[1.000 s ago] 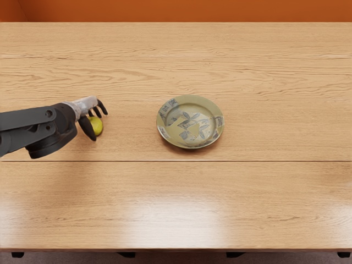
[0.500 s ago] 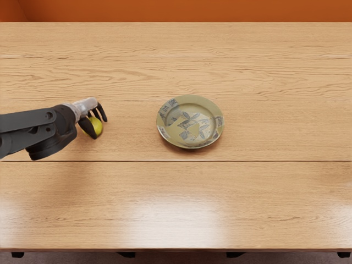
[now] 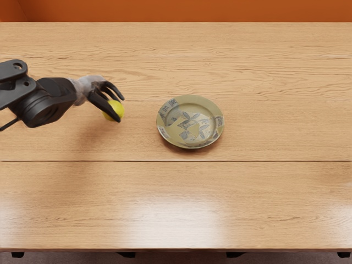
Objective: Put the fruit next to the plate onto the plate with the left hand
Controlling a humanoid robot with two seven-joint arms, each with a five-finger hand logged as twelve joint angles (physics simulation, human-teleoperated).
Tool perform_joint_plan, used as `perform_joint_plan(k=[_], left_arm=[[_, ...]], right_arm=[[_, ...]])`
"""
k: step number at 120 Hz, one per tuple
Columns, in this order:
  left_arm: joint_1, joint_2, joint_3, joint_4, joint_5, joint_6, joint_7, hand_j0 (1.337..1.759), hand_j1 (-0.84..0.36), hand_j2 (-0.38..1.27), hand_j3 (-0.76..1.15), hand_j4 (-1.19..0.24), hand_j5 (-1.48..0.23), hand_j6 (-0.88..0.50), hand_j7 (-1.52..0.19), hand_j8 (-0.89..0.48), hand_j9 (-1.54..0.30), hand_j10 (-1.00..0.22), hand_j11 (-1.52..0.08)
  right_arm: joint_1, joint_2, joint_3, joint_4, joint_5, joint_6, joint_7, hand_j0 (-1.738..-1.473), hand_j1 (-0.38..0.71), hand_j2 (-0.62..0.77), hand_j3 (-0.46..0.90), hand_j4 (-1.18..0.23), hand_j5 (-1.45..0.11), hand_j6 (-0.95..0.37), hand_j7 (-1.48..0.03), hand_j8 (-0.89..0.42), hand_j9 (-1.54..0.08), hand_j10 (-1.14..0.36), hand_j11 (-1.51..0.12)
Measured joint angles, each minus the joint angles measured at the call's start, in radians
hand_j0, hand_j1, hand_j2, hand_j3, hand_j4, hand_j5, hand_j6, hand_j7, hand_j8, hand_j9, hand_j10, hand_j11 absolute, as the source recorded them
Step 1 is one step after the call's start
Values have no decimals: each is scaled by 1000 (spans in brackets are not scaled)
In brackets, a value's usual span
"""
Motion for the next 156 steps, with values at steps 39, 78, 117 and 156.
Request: perform_joint_plan(k=[39,78,117,156], left_arm=[[-4,-106,-188,0,-132,-160,0,1655,-257,467,0,-692,-961,-549,-943,-456,-946,-638,-930],[-7,-273,-189,107,-94,-177,0,1654,-244,383,0,-698,-964,-566,-941,-468,-944,-596,-935],[-22,-357,-131,262,-49,-176,-1,1656,-147,310,0,-535,-715,-464,-700,-405,-701,-475,-703],[-22,-305,-175,250,-63,-330,-1,1658,173,76,0,-172,-227,-158,-224,-146,-225,-160,-225]], right_arm=[[0,0,0,0,0,0,0,-1658,-327,-4,0,-18,-24,-18,-24,-18,-24,-18,-24],[0,0,0,0,0,0,0,-1658,-327,-4,0,-18,-24,-18,-24,-18,-24,-18,-24],[0,0,0,0,0,0,0,-1658,-327,-4,0,-18,-24,-18,-24,-18,-24,-18,-24],[0,0,0,0,0,0,0,-1658,-327,-4,0,-18,-24,-18,-24,-18,-24,-18,-24]])
